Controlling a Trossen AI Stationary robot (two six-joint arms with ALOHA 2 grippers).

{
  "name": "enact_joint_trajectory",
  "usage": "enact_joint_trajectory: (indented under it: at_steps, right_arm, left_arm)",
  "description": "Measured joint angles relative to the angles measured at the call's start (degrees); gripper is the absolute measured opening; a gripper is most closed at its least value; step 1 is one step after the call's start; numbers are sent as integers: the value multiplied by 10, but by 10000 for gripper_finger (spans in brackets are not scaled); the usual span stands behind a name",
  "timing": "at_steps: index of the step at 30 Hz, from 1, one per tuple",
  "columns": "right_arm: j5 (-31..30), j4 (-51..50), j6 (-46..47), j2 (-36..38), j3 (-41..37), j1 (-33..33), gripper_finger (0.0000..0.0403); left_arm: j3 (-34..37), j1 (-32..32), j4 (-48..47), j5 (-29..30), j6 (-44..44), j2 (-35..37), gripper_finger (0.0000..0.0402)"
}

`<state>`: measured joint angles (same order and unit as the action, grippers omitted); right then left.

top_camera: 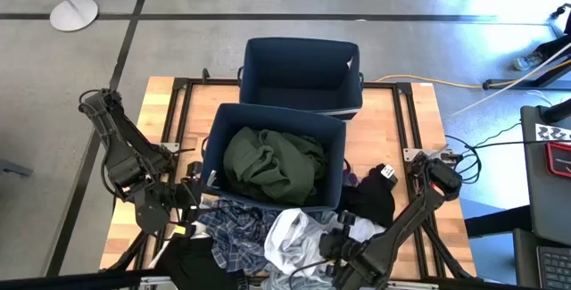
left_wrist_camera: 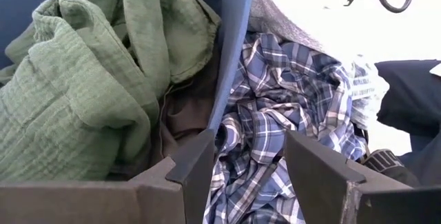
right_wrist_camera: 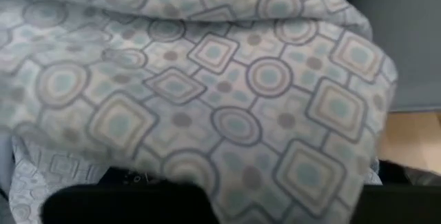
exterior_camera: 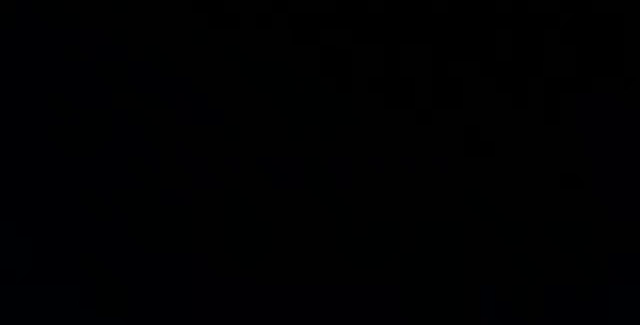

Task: Sort clothes
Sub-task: Put the light blue polo shirt into the bottom blue laundry bin

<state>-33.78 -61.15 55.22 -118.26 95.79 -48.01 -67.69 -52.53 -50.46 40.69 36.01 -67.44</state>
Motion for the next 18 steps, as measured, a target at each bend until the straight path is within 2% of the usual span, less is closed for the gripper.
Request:
enact_joint_trajectory:
  at_steps: [7, 18]
  right_arm:
    - [4, -9, -6, 2, 11, -5, 21]
    - [-40, -49, -73, 3, 133, -8, 18]
  left_arm:
    - [0, 0, 1, 0, 2, 0, 166]
    - [0, 0, 1, 0, 2, 0, 166]
